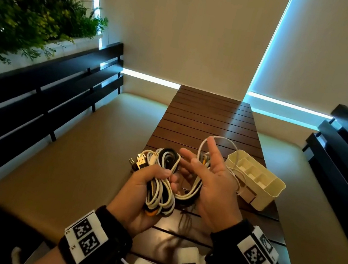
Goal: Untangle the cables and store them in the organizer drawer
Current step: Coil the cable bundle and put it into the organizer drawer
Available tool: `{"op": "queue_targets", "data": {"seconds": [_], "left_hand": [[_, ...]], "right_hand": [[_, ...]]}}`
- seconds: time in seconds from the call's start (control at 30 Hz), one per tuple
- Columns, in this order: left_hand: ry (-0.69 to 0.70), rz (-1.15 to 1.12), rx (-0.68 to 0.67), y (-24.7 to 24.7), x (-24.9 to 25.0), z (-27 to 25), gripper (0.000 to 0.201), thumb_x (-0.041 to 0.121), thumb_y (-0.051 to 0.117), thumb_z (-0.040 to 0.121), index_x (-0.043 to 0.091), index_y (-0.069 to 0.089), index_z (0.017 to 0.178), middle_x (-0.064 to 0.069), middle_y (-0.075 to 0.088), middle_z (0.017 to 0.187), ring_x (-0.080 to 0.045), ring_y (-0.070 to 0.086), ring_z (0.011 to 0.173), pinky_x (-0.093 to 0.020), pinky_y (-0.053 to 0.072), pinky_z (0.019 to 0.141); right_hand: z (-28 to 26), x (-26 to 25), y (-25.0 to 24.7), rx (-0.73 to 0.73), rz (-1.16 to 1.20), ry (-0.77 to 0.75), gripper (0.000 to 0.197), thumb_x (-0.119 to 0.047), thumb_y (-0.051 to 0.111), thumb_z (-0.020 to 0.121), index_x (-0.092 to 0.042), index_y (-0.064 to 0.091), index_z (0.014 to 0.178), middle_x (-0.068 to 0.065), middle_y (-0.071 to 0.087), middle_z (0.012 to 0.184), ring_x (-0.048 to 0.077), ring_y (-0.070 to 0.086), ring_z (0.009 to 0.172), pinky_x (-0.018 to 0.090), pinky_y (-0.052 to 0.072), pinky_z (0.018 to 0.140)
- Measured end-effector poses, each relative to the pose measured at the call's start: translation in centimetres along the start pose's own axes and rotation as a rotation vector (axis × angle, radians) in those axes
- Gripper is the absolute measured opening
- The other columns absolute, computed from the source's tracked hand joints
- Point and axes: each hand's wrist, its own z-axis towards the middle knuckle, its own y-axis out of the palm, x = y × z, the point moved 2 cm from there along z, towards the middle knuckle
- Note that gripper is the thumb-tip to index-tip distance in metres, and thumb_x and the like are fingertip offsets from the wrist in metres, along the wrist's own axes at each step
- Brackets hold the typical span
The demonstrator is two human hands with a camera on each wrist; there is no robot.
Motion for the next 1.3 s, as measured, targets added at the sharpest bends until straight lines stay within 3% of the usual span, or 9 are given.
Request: {"op": "queue_targets", "data": {"seconds": [0.1,0.23,0.33,0.6,0.73,0.87,0.97,1.17,1.3], "left_hand": [[-0.037,0.009,-0.003,-0.1,-0.6,-0.2,0.042,0.010,0.062,0.077,0.001,0.058,0.118,-0.006,0.061,0.073,-0.015,0.055,0.061,-0.030,0.044,0.074],[-0.102,0.005,-0.024,0.3,-1.5,-0.4,0.057,0.013,0.071,0.068,0.003,0.058,0.123,-0.021,0.057,0.089,-0.034,0.051,0.082,-0.051,0.043,0.095],[-0.092,0.058,-0.035,0.7,-1.8,-0.6,0.060,0.011,0.068,0.070,-0.003,0.058,0.128,-0.027,0.051,0.121,-0.042,0.042,0.111,-0.062,0.023,0.114],[0.031,0.259,-0.004,1.5,-1.4,-0.6,0.060,0.015,0.071,0.078,-0.013,0.048,0.126,-0.048,0.042,0.126,-0.054,0.047,0.117,-0.065,0.031,0.108],[-0.012,0.391,-0.024,1.0,-0.9,-0.1,0.039,0.013,0.067,0.072,-0.006,0.060,0.106,-0.027,0.051,0.093,-0.034,0.056,0.074,-0.036,0.052,0.063],[-0.076,0.417,0.008,0.6,-0.6,0.6,0.044,0.010,0.067,0.075,-0.012,0.060,0.111,-0.025,0.056,0.085,-0.030,0.061,0.067,-0.032,0.054,0.056],[-0.098,0.356,0.022,0.5,-0.7,1.0,0.031,0.012,0.066,0.077,-0.002,0.061,0.103,-0.021,0.055,0.082,-0.028,0.059,0.068,-0.035,0.051,0.060],[-0.089,0.294,0.051,-0.1,0.2,1.2,0.026,0.012,0.058,0.080,-0.003,0.063,0.100,-0.016,0.063,0.079,-0.026,0.060,0.065,-0.035,0.047,0.066],[-0.097,0.196,0.047,-0.3,0.3,1.5,0.032,0.008,0.055,0.084,-0.003,0.063,0.113,-0.020,0.059,0.094,-0.028,0.060,0.081,-0.045,0.056,0.078]], "right_hand": [[-1.2,-0.4,0.4,-0.121,-0.038,-0.008,0.081,-0.009,0.056,0.095,-0.051,0.015,0.151,0.005,0.068,0.124,0.025,0.070,0.082,0.032,0.058,0.060],[-1.9,-0.4,0.4,-0.214,-0.159,-0.073,0.093,-0.040,0.069,0.087,-0.066,0.001,0.144,-0.003,0.058,0.138,0.036,0.060,0.122,0.056,0.049,0.100],[-2.2,-0.4,0.3,-0.279,-0.305,-0.139,0.095,-0.076,0.063,0.074,-0.073,-0.008,0.137,-0.013,0.047,0.147,0.017,0.052,0.133,0.055,0.036,0.114],[-1.6,1.0,-1.0,-0.342,-0.855,-0.163,0.096,-0.099,0.018,0.065,-0.059,-0.035,0.136,-0.013,0.019,0.163,0.008,0.014,0.150,0.048,0.015,0.123],[-1.2,0.2,-1.2,-0.458,-1.091,-0.124,0.107,-0.100,0.000,0.057,-0.044,-0.042,0.138,-0.013,0.027,0.158,-0.007,0.005,0.137,0.031,-0.010,0.120],[-0.6,-0.2,-1.4,-0.481,-1.189,-0.110,0.099,-0.094,0.009,0.070,-0.044,-0.040,0.140,0.005,0.066,0.129,0.016,0.057,0.124,0.046,0.030,0.117],[-0.4,-0.7,-1.4,-0.493,-1.175,-0.047,0.094,-0.087,0.019,0.075,-0.049,-0.038,0.139,0.010,0.068,0.120,0.015,0.064,0.110,0.034,0.045,0.104],[-0.3,-0.5,-3.7,-0.216,-0.803,-0.114,0.081,-0.061,0.060,0.084,-0.038,0.022,0.152,-0.005,0.073,0.087,0.003,0.071,0.077,0.018,0.056,0.067],[-0.6,-0.7,-3.7,-0.148,-0.616,-0.314,0.026,-0.013,0.071,0.089,-0.015,0.064,0.114,0.003,0.071,0.081,0.010,0.069,0.070,0.021,0.055,0.060]]}}
